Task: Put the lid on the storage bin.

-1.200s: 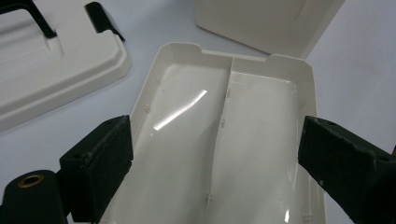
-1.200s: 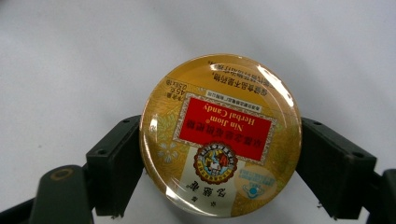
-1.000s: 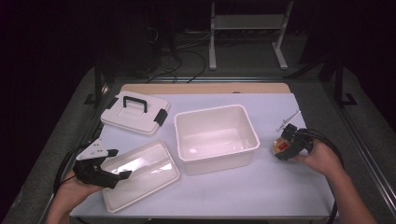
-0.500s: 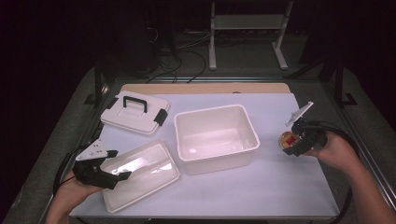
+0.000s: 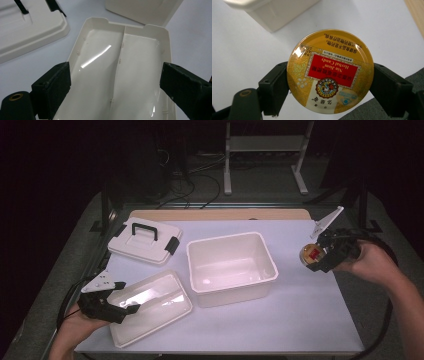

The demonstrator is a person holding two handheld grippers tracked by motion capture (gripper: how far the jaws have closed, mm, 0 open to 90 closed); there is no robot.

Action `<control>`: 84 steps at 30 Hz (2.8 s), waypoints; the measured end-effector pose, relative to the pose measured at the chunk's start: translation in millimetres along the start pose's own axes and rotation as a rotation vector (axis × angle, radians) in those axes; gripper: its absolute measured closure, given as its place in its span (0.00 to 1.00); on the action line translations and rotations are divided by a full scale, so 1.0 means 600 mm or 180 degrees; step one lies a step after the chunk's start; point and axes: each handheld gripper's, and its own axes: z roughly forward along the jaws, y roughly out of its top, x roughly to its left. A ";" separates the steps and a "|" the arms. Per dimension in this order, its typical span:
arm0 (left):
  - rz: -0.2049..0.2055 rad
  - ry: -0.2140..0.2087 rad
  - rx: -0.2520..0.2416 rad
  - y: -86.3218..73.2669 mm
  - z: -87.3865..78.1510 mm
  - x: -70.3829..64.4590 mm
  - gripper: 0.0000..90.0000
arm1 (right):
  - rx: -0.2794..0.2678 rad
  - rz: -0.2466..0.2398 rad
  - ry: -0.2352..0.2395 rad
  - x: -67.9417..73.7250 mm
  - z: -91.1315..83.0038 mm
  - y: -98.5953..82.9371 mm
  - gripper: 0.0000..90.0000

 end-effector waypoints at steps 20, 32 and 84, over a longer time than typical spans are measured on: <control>-0.0018 -0.0011 -0.0001 -0.003 0.000 0.002 0.11 | -0.0117 -0.0444 0.0076 0.021 -0.042 0.104 0.22; -0.0020 -0.0011 -0.0014 -0.004 -0.001 0.003 0.11 | -0.0042 -0.0756 0.0132 0.048 -0.033 0.169 0.22; -0.0033 -0.0019 0.0021 -0.012 0.002 0.006 0.10 | 0.0267 -0.1101 0.0367 0.077 0.089 0.263 0.22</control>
